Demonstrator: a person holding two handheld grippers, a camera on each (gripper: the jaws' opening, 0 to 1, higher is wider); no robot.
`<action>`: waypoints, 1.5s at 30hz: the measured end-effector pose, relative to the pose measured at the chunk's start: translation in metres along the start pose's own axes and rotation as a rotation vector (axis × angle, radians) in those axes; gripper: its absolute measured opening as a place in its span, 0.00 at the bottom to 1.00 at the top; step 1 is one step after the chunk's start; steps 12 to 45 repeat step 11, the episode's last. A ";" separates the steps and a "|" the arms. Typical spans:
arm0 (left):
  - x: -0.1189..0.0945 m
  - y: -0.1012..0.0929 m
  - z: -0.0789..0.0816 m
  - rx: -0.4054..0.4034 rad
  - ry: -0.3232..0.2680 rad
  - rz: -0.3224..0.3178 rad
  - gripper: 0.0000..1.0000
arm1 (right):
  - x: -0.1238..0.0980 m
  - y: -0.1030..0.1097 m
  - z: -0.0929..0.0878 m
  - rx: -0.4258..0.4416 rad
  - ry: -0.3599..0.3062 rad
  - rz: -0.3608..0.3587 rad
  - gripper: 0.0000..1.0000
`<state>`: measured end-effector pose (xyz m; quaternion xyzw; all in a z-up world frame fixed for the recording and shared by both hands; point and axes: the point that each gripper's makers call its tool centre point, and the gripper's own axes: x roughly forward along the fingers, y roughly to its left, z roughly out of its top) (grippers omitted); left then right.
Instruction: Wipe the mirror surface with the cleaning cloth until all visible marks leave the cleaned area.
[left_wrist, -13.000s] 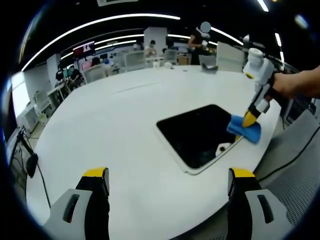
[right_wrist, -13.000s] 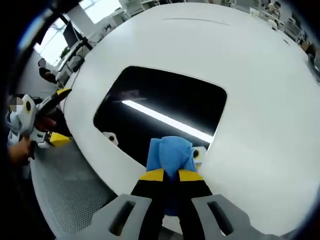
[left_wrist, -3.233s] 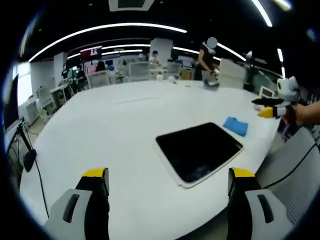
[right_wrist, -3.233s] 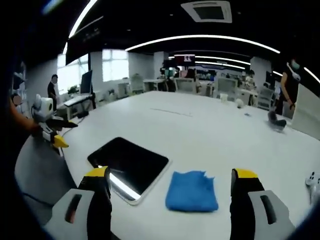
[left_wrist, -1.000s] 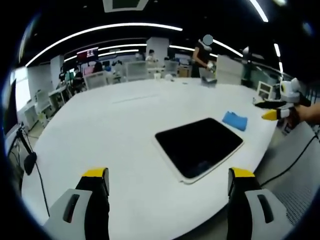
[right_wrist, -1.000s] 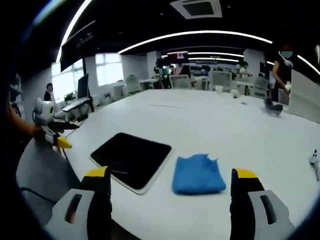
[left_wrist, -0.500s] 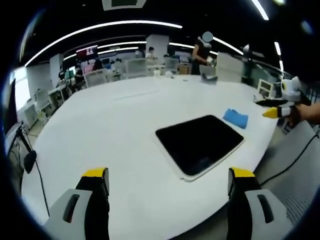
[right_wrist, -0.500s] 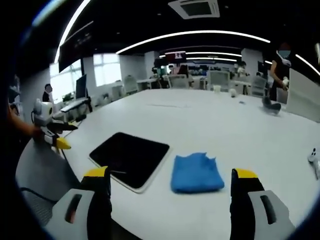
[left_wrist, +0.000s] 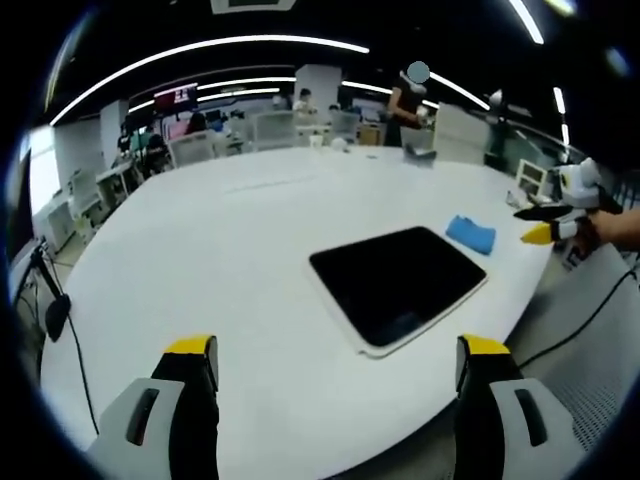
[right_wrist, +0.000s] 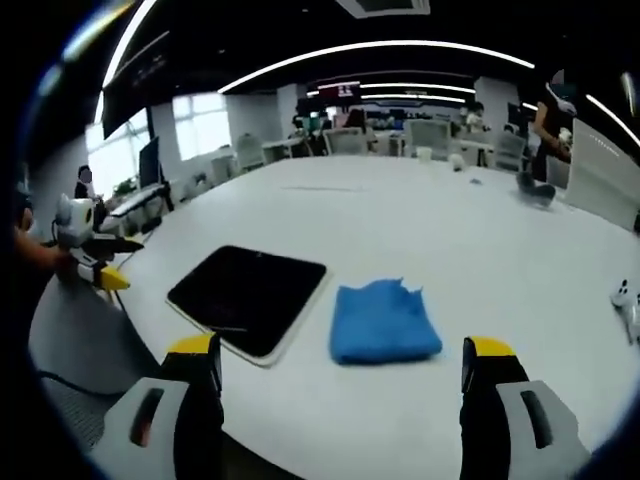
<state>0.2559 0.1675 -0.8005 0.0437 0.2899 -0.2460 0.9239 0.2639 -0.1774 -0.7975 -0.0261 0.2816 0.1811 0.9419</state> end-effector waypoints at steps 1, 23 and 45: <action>0.000 0.000 0.000 -0.001 0.001 0.000 0.99 | 0.000 0.000 0.000 0.001 -0.001 0.001 1.00; 0.001 0.000 0.000 0.005 0.003 0.003 0.99 | 0.001 -0.005 0.002 0.010 -0.011 -0.010 1.00; 0.001 0.000 0.000 0.005 0.003 0.003 0.99 | 0.001 -0.005 0.002 0.010 -0.011 -0.010 1.00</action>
